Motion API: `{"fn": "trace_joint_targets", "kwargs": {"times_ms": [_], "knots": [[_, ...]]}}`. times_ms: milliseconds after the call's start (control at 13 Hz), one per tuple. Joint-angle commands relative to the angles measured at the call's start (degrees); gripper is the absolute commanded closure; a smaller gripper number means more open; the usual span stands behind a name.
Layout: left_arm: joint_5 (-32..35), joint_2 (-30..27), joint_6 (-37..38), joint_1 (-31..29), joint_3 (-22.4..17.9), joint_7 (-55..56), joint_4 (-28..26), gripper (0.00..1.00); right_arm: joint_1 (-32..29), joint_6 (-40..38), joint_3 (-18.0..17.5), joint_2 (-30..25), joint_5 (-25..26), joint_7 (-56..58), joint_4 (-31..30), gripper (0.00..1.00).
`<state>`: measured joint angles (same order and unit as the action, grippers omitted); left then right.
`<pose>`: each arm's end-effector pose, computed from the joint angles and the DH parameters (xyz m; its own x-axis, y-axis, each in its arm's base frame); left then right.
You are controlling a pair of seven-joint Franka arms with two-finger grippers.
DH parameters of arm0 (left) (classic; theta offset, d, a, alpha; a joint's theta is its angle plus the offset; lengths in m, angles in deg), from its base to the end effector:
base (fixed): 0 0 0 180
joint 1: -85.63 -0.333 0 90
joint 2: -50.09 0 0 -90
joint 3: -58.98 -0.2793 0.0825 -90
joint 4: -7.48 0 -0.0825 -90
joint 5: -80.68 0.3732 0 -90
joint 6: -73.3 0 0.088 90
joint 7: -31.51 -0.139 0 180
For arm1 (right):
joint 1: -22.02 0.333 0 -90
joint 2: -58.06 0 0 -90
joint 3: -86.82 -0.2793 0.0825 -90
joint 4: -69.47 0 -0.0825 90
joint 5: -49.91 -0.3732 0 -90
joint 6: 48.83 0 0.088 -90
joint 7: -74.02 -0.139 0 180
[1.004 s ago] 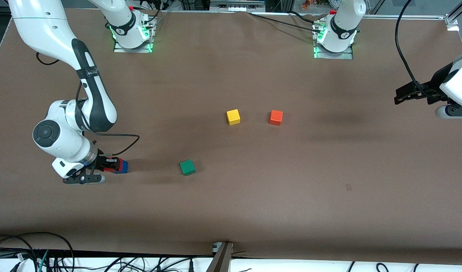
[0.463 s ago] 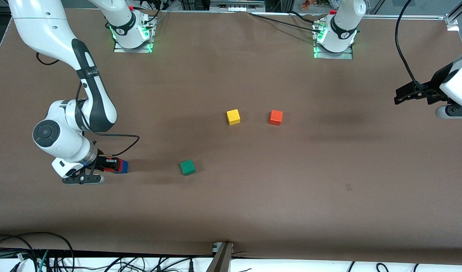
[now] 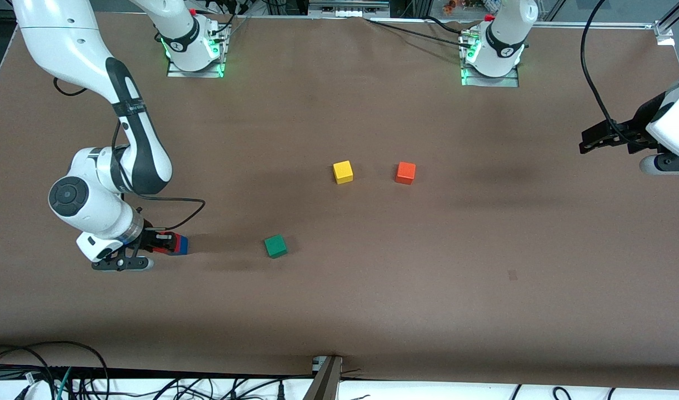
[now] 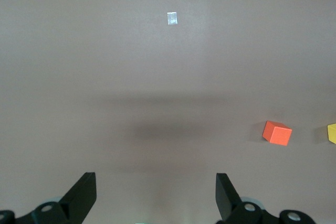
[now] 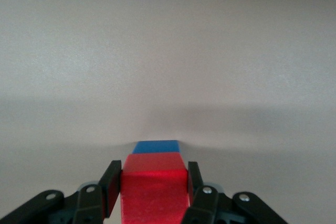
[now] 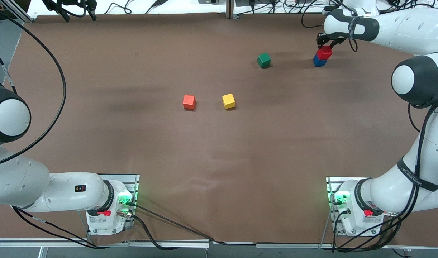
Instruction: Pass red block to right arm, stack on blue
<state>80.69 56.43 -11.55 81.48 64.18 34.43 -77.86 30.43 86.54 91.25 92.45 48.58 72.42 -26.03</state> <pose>0.5590 -0.0080 0.5248 0.9924 0.0321 -0.1188 0.0328 -0.9995 0.0038 0.6642 0.0507 0.2119 0.9943 0.0423 0.0980 0.0403 -0.9989 0.0231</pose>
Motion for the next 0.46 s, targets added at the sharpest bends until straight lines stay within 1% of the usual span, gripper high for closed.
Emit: {"fn": "trace_joint_targets", "kwargs": {"times_ms": [0,77,386], "knots": [[0.43,0.87,0.56,0.02,0.07,-1.25,1.76,0.00,-0.15,0.77,-0.13,0.14,0.89,-0.95,-0.21,0.07],[0.43,0.78,0.56,0.02,0.07,-1.25,1.76,0.00,-0.32,0.77,-0.13,0.15,0.63,-0.95,-0.21,0.01],[0.43,0.87,0.56,0.01,0.07,-1.34,1.76,0.00,-0.24,0.68,-0.13,0.06,0.45,-0.86,0.05,0.01]]}}
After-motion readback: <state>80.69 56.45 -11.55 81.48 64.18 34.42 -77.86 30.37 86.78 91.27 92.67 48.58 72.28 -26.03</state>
